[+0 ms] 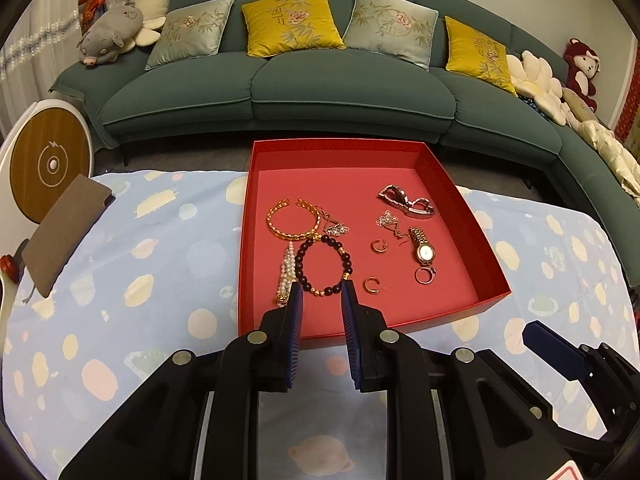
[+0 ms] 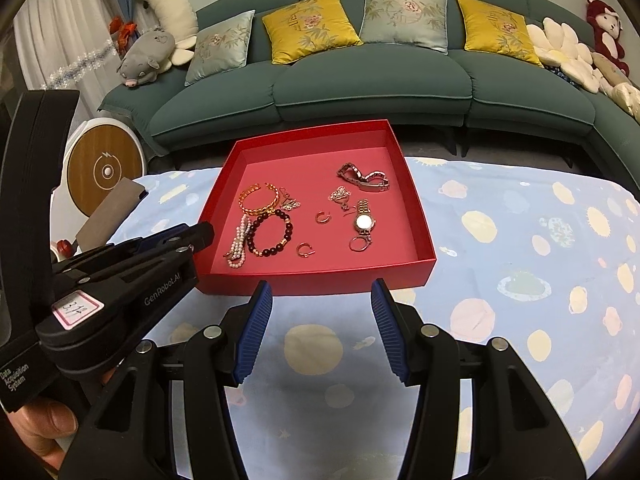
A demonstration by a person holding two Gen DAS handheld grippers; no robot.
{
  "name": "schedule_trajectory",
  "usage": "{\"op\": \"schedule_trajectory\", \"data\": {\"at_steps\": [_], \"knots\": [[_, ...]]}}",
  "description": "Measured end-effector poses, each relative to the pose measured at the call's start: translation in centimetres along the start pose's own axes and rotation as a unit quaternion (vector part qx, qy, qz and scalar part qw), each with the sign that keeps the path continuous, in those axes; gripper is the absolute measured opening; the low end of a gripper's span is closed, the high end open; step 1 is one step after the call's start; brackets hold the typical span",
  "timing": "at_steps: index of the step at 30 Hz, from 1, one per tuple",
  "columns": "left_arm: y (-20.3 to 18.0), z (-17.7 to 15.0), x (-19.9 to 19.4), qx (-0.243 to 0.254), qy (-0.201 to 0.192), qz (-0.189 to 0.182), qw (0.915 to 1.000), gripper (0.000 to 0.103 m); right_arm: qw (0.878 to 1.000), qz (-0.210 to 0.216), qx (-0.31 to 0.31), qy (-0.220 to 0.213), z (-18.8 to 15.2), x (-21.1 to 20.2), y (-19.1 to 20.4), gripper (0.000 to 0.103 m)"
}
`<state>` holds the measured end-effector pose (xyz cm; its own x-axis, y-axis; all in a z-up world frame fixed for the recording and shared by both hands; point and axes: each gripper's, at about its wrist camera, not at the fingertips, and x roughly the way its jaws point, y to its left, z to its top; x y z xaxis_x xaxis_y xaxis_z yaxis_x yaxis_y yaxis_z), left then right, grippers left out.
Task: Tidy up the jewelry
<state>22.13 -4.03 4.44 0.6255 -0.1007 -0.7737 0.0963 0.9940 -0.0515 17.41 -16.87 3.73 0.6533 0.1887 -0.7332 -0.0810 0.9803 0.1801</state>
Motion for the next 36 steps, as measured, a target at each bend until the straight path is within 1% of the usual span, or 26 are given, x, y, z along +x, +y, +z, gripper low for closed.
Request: {"op": "schedule_trajectory", "data": {"at_steps": [6,12,22,29,36], "knots": [[0.2,-0.3,0.3,-0.002,0.002,0.007,1.0000,0.020,1.000,-0.006,-0.001,0.003,0.0,0.4,-0.3,0.050],[0.3,-1.2,0.5,0.014,0.005,0.017,0.9998,0.020,1.000,-0.011,-0.002,0.002,0.1,0.3,-0.8,0.050],[-0.1,-2.2,-0.1,0.029,0.011,0.014,0.9994,0.020,1.000,-0.012,-0.009,0.002,0.0,0.2,-0.4,0.050],[0.3,-2.5,0.1,0.018,0.017,0.015,0.9996,0.020,1.000,-0.012,-0.015,0.006,0.0,0.5,0.0,0.050],[-0.2,-2.6,0.2,0.019,0.017,0.015,0.9996,0.020,1.000,-0.014,-0.015,0.008,-0.2,0.8,0.0,0.050]]}}
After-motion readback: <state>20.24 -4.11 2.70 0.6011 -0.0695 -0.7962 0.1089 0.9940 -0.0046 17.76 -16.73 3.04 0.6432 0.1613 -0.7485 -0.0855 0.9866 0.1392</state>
